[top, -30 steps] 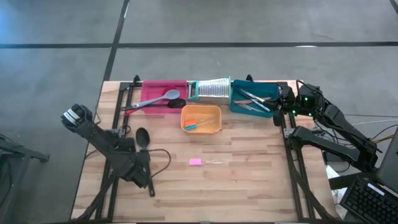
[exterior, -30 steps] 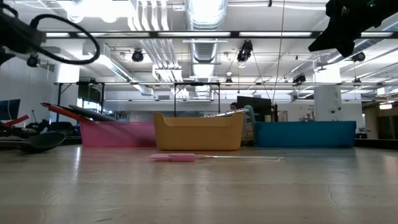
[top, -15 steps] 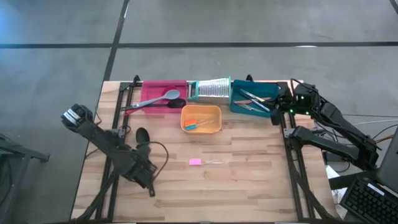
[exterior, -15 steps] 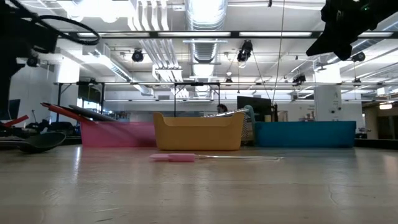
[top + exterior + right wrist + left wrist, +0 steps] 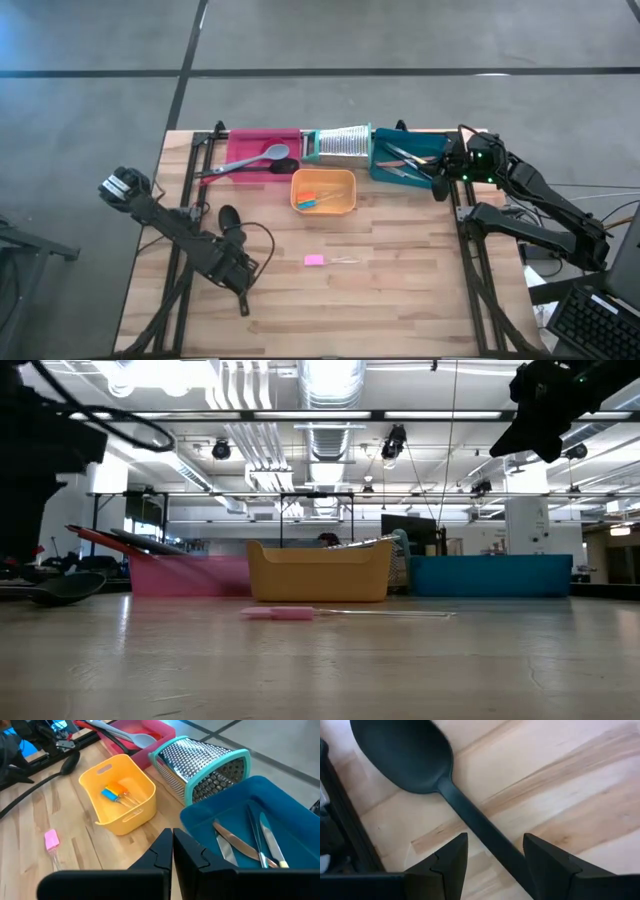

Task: Pick & Place Kitchen Items
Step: Put the black spoon into the pink bin

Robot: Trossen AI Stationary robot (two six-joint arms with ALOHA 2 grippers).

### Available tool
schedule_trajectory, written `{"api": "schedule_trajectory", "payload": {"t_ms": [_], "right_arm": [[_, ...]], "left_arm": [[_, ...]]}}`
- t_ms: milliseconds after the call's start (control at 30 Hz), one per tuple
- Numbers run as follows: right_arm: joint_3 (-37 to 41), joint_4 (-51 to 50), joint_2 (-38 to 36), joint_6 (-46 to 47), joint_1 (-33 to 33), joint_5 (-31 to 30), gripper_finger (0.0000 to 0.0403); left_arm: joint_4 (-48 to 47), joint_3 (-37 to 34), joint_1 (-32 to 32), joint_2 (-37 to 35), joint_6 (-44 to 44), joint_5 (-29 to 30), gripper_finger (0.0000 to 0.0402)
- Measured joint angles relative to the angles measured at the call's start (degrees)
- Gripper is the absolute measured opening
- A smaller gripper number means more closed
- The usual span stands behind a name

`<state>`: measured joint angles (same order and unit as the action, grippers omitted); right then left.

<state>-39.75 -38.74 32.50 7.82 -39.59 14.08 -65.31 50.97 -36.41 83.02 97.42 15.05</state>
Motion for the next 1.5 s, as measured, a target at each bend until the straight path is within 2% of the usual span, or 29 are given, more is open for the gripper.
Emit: {"api": "schedule_trajectory", "payload": {"t_ms": [167, 400, 600, 700, 867, 900, 1267, 1500], "right_arm": [[0.0, 0.1, -0.1, 0.1, 0.0, 0.0, 0.0008], [0.0, 0.1, -0.1, -0.1, 0.0, 0.1, 0.0008], [0.0, 0.1, -0.1, -0.5, 0.0, 0.1, 0.0008], [0.0, 0.1, -0.1, -0.5, 0.0, 0.1, 0.0008], [0.0, 0.1, -0.1, -0.4, 0.0, 0.1, 0.0008], [0.0, 0.1, -0.1, -0.4, 0.0, 0.1, 0.0008], [0.1, 0.0, -0.1, -0.3, 0.0, 0.0, 0.0008], [0.1, 0.0, -0.1, -0.3, 0.0, 0.0, 0.0008]], "left_arm": [[5.5, -4.4, 0.0, 0.0, 5.1, -2.0, 0.0195], [19.8, -11.3, 0.2, -0.1, 6.6, -4.6, 0.0195], [22.8, -16.4, 0.4, -0.2, 10.3, -5.7, 0.0190], [23.5, -17.4, 0.4, -0.3, 8.2, -5.6, 0.0167], [24.1, -17.7, 0.3, -0.2, 1.4, -3.8, 0.0080], [24.2, -17.5, 0.3, -0.2, 0.5, -3.8, 0.0075], [24.2, -15.0, 0.1, -2.5, -6.3, -1.6, 0.0075], [23.8, -12.2, -1.8, -6.5, -9.8, 6.6, 0.0075]]}}
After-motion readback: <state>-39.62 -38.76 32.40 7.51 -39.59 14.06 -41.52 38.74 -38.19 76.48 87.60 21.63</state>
